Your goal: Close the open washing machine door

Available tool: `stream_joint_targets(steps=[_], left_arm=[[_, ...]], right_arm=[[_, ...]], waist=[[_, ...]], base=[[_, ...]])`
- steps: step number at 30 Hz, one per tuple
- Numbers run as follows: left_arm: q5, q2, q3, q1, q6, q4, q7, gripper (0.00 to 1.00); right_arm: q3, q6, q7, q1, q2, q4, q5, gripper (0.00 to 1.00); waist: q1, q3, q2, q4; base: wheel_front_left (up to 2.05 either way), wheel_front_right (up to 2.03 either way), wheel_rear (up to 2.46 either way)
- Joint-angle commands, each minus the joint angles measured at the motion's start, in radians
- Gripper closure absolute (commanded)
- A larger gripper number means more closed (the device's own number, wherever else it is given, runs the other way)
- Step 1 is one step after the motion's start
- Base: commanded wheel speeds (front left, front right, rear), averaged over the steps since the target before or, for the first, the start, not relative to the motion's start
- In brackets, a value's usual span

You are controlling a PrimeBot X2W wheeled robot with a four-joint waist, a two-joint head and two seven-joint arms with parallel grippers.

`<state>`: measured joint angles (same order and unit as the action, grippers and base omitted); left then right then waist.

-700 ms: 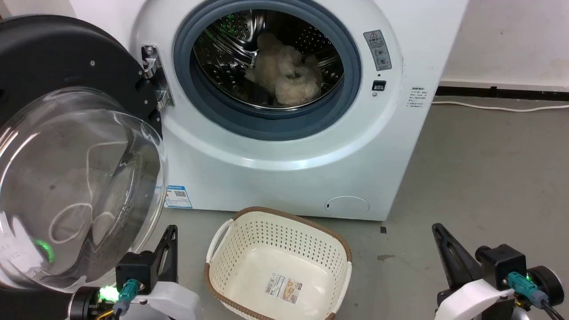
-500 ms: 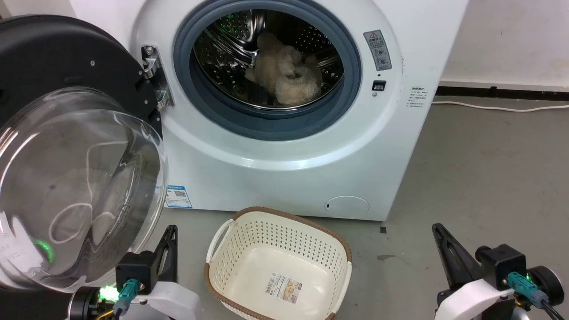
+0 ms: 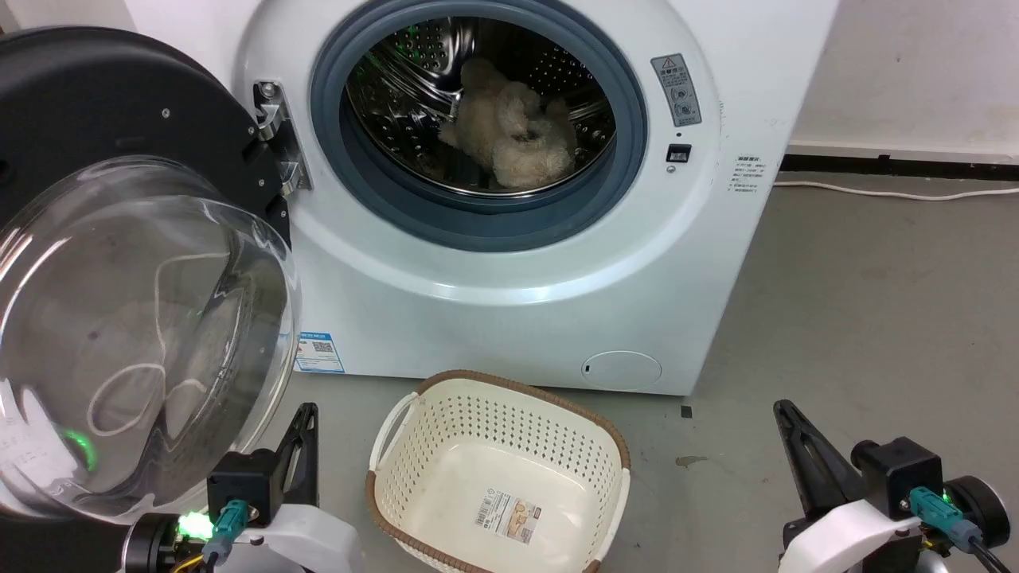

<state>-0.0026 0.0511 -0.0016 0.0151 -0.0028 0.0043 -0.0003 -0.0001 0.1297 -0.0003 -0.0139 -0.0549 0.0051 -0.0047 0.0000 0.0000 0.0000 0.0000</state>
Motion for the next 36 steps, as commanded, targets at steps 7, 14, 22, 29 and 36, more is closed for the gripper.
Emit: stream_joint_targets(steps=[7, 14, 22, 29, 36], left_arm=[[0.003, -0.001, 0.002, -0.015, 0.003, -0.004, 0.000, 1.00], [0.003, -0.001, 0.002, -0.015, 0.003, -0.004, 0.000, 1.00], [0.000, 0.000, -0.004, 0.000, 0.001, 0.002, -0.004, 0.00], [-0.002, 0.000, -0.018, -0.004, 0.005, 0.005, -0.023, 0.00], [-0.003, 0.002, -0.027, -0.005, 0.009, 0.007, -0.038, 0.00]], right_arm=[[0.000, 0.001, 0.000, 0.014, 0.005, -0.005, 0.005, 1.00], [0.000, 0.001, 0.000, 0.014, 0.005, -0.005, 0.005, 1.00], [-0.001, 0.000, -0.003, -0.001, -0.001, 0.001, 0.005, 0.00], [-0.008, 0.000, -0.023, -0.005, -0.002, 0.006, 0.017, 0.00], [-0.009, 0.000, -0.038, -0.010, -0.003, 0.005, 0.023, 0.00]], waist=[[0.0000, 0.000, 0.0000, 0.000], [0.0000, 0.000, 0.0000, 0.000], [0.0000, 0.000, 0.0000, 0.000], [0.0000, 0.001, 0.0000, 0.000], [0.0000, 0.000, 0.0000, 0.012]], base=[[0.00, 0.00, 0.00], [0.00, 0.00, 0.00], [0.00, 0.00, 0.00], [0.00, 0.00, 0.00], [0.00, 0.00, 0.00]])
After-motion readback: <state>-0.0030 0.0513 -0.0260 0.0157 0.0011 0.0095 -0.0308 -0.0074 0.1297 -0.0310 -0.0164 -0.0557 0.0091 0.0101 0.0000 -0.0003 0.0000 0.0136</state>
